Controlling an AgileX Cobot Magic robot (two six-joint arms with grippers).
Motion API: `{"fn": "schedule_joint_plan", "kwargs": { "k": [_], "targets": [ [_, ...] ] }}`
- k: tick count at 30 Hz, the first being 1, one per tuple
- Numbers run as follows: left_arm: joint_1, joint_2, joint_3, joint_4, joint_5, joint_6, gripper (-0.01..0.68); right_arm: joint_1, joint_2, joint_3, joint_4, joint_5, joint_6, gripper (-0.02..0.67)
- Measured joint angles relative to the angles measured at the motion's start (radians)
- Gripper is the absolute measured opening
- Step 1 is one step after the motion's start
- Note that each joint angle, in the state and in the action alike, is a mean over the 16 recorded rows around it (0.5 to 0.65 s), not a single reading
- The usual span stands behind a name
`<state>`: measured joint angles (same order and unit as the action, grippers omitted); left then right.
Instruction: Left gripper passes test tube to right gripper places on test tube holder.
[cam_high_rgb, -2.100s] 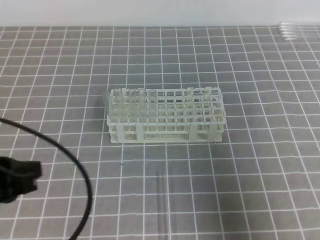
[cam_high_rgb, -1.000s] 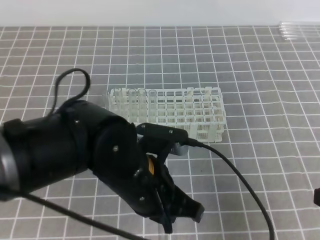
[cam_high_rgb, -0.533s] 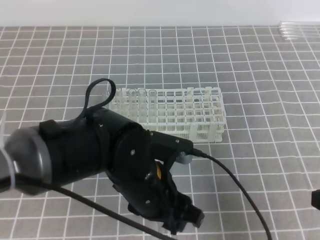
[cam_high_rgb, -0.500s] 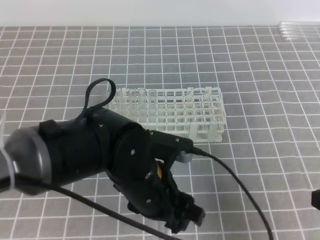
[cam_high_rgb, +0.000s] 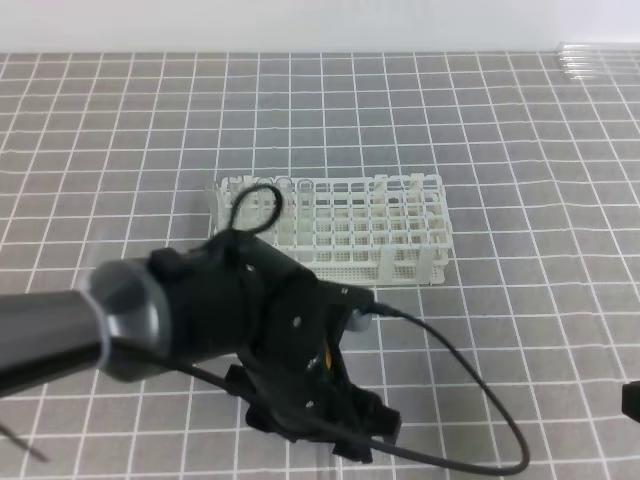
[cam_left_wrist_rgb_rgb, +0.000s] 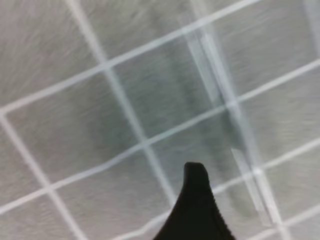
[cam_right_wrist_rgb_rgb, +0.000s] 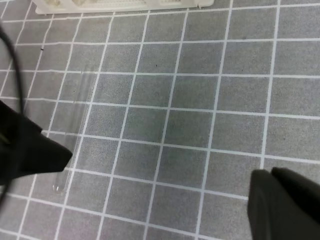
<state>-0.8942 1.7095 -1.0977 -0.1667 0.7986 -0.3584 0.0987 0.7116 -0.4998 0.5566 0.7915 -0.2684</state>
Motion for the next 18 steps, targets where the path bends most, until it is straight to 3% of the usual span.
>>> {"fn": "schedule_joint_plan", "kwargs": {
  "k": [10,18],
  "targets": [
    [0.000,0.087,-0.021,0.102,0.011,-0.031,0.461,0.000,0.000,0.000,0.005,-0.003,0.000,-0.013],
    [0.000,0.123,-0.048,0.152,0.023,-0.024,0.393,0.000,0.000,0.000,0.008,-0.005,-0.001,-0.013]
  ]
}}
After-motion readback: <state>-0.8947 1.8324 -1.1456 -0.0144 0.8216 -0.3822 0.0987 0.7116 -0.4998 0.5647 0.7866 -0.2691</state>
